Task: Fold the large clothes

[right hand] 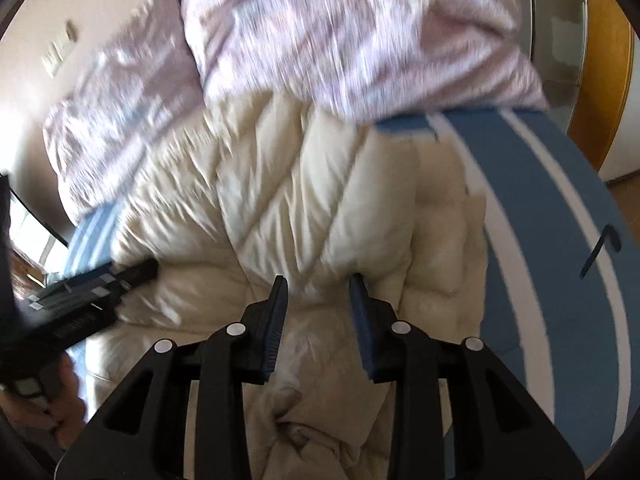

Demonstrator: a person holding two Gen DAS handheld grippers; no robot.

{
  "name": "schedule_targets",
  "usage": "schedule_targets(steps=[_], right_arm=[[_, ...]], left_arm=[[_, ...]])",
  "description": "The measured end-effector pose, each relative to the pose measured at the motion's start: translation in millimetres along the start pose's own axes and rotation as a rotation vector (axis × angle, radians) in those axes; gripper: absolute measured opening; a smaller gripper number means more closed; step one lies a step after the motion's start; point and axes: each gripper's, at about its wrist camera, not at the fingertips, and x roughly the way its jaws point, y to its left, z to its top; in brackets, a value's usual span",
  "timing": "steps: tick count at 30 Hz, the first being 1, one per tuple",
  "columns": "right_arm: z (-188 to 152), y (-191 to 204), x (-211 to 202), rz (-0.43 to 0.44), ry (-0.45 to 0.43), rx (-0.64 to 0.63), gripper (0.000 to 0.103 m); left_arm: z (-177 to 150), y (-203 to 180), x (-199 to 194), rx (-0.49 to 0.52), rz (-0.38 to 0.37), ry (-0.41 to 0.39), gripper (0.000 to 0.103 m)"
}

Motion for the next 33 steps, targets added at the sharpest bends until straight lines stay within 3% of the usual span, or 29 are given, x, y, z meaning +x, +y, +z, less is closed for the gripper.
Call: schedule_targets(steps=[7,18,33], right_arm=[[27,21,-20,0.036,-0.093,-0.038,0.033],[3,6,36,-0.107,0.045,-0.062,0.033],[-11,-6,51,-0.116,0.046,-0.077,0.033]], left_arm=[[11,2,-7,0.0,0.011,-0.038,0.07],[16,-6,9,0.025,0.026,-0.015,0.071],[11,-13,28,0.04,0.037,0.001,0.078]])
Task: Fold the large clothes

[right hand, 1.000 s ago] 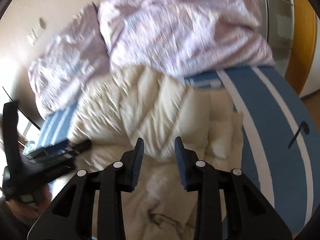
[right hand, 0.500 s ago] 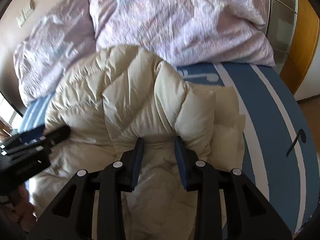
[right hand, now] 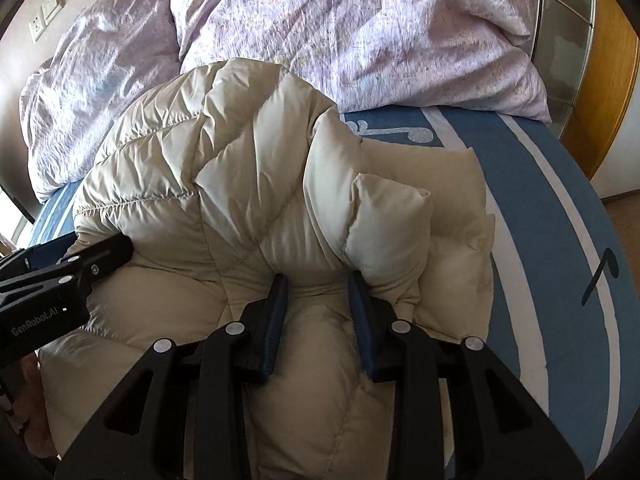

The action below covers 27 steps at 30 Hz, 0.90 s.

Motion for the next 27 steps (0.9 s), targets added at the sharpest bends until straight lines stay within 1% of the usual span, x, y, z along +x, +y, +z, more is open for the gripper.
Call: schedule_targets(steps=[11,20,27], right_arm=[[-3,0,2,0.001,-0.018,-0.001,0.033],[-6,1,2,-0.001,-0.051,-0.007,0.033],[-9,3,1,-0.016,-0.082,-0.026,0.033]], left_arm=[[-3,3,12,0.001,0.004,0.002,0.084],[-8,1,19,0.023,0.028,-0.027,0.089],[-12,3,21,0.015,0.031,-0.044,0.092]])
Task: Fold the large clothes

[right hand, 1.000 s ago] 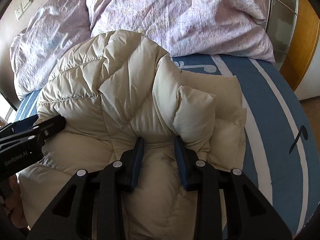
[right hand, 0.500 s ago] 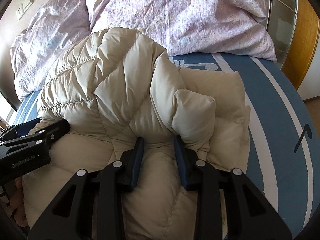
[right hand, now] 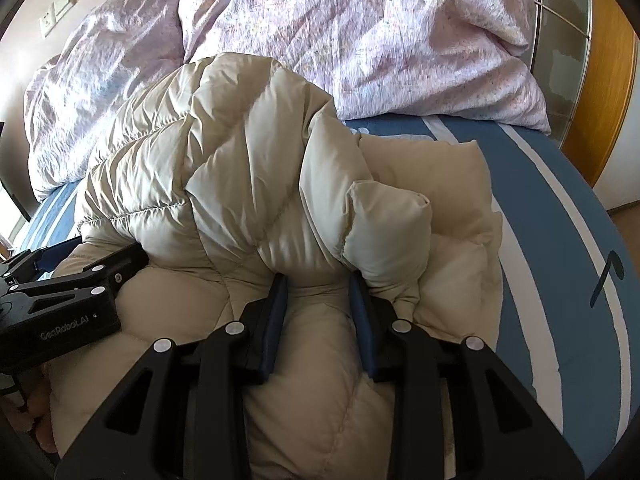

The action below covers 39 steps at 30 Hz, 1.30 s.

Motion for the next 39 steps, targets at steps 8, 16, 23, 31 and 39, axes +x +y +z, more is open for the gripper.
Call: schedule_targets(steps=[8,16,23,31,39], right_arm=[[-1.7,3.1,0.9,-0.02,-0.022,-0.029,0.033],[-3.2,4.0,1.6,-0.028,-0.041,-0.044,0.033],[-4.2,4.5,2.0,-0.03,-0.061,-0.055,0.034],[-4.7,3.5,3.1,-0.028,-0.066,-0.062,0.034],[-3.7,3.4,3.2,-0.032,-0.069,-0.066,0.034]], left_arm=[[-2.6,-0.1,2.7,-0.004,0.007,-0.012,0.093],[-4.5,-0.2,4.1,-0.008,0.012,-0.024,0.093],[-5.9,-0.3,5.0,-0.017,0.016,-0.039,0.094],[-7.1,-1.5,6.7,-0.024,0.021,-0.049,0.096],[-9.2,-0.9,6.1,-0.022,0.021,-0.06,0.096]])
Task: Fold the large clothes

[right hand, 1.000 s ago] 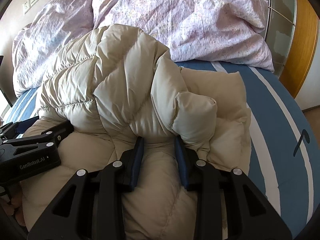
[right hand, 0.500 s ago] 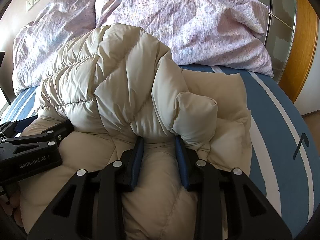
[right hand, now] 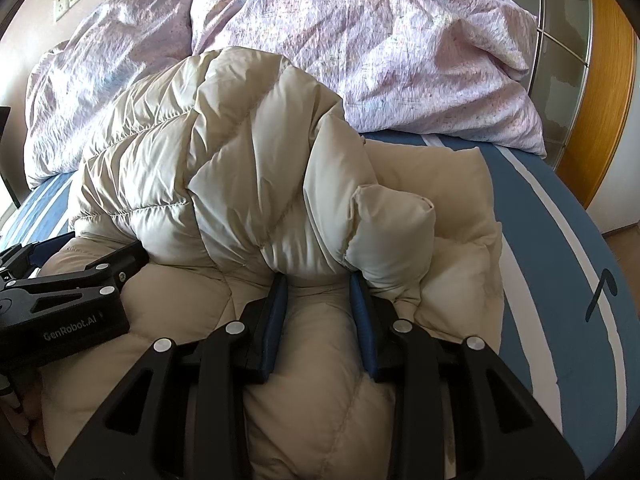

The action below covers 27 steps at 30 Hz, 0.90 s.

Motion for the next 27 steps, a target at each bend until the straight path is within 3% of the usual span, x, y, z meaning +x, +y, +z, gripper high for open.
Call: schedule_targets(steps=[16,22,24,26,27], right_arm=[[2,-1,3,0.01,0.016,-0.001,0.034],[23,-13,-4,0.08,0.158,0.06,0.037],[30,-26,-16,0.132,0.175,0.143,0.048],[34,-42,-34,0.154,0.148,0.225,0.084],[34,-49,-42,0.144,0.13,0.249,0.09]], left_arm=[[-2,0,2,0.0,0.001,0.004,0.098],[5,18,-21,-0.031,-0.035,0.052,0.097],[6,29,-37,-0.033,-0.049,0.02,0.097],[9,40,-49,-0.02,-0.046,-0.008,0.097],[10,44,-53,-0.017,-0.043,-0.014,0.097]])
